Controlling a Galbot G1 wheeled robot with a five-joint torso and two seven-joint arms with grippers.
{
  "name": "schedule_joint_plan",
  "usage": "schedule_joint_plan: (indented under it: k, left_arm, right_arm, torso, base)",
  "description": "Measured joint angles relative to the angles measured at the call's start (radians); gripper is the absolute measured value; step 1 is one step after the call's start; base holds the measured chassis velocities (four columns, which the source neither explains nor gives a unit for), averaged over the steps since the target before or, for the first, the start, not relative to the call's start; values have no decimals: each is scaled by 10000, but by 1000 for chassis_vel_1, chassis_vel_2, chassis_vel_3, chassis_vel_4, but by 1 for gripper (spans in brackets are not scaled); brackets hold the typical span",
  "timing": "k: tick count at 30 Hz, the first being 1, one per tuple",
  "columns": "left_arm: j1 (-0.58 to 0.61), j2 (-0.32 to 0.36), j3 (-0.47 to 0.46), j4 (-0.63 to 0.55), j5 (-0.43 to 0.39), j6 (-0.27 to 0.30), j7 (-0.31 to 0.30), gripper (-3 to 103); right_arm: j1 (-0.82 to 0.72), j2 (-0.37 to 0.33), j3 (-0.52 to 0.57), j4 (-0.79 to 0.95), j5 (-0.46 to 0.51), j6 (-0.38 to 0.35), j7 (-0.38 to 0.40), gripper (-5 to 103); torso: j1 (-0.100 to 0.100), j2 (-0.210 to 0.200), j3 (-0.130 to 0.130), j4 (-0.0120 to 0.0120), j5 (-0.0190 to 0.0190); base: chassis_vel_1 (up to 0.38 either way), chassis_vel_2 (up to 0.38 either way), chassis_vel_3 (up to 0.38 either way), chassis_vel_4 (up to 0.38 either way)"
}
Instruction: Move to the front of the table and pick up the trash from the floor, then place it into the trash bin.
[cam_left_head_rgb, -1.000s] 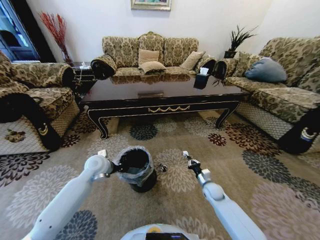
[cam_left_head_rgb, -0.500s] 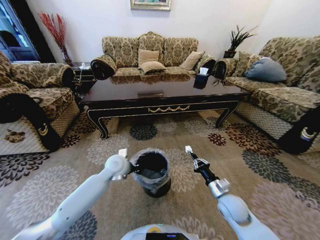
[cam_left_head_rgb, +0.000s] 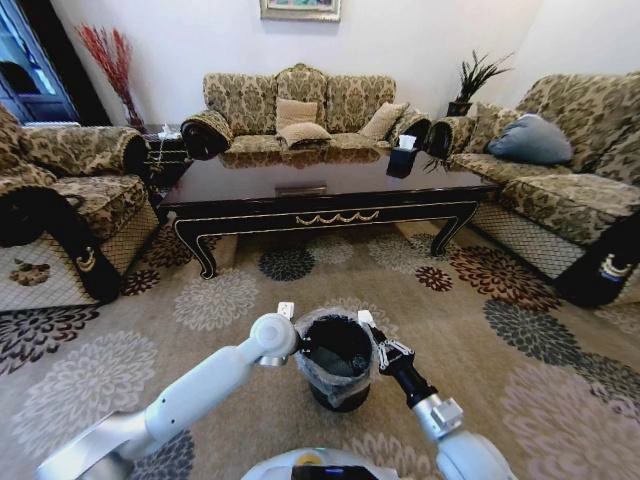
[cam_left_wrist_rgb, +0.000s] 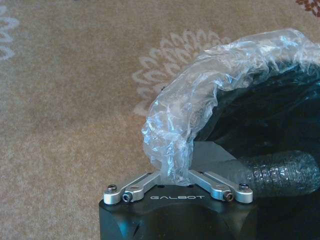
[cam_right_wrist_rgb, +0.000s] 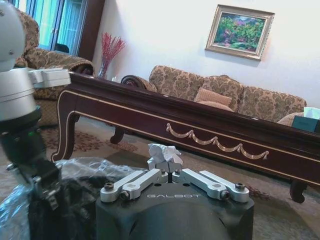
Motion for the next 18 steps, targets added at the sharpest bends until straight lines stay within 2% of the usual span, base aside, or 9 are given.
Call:
schedule_joint_plan:
  k: [5, 8, 10, 11, 12, 14, 16, 17, 18]
  left_arm:
    - [186, -93, -127, 68, 107, 0, -1, 0]
    - [255, -74, -186, 28, 126, 0, -2, 0]
    - [261, -64, -204, 12, 126, 0, -2, 0]
    - [273, -55, -244, 6, 127, 0, 0, 0]
    - [288, -57, -274, 6, 127, 0, 1, 0]
    - [355, -76, -353, 7, 135, 0, 4, 0]
    - [378, -80, -370, 7, 141, 0, 6, 0]
    - [433, -82, -408, 9, 169, 0, 9, 0]
    - [482, -67, -437, 8, 192, 0, 15, 0]
  right_arm:
    - [-213, 79, -37, -8, -196, 60, -5, 1]
    - [-332, 150, -58, 38, -249, 61, -130, 17]
    - [-346, 161, -65, 46, -260, 61, -168, 17]
    - [-355, 182, -96, 46, -293, 62, -202, 27]
    - [-356, 195, -119, 41, -308, 63, -205, 27]
    - [-353, 245, -191, -11, -359, 75, -207, 38]
    - [-353, 261, -208, -28, -377, 84, -207, 38]
    - [-352, 298, -241, -59, -410, 103, -207, 49]
    - [-354, 320, -261, -80, -423, 112, -207, 49]
  torso:
    - [0, -2, 0, 0, -1]
    - [0, -2, 0, 0, -2]
    - [0, -2, 0, -1, -2]
    - [0, -2, 0, 0, -2]
    - [0, -2, 0, 0, -2]
    - [1, -2, 0, 0, -1]
    - [1, -2, 0, 0, -2]
    - [2, -2, 0, -1, -2]
    - [1, -2, 0, -1, -1]
  base:
    - [0, 0, 0, 0]
    - [0, 0, 0, 0]
    - [0, 0, 0, 0]
    - [0, 0, 0, 0]
    - [0, 0, 0, 0]
    - [0, 0, 0, 0]
    - [0, 0, 0, 0]
    - [0, 0, 0, 0]
    - [0, 0, 0, 0]
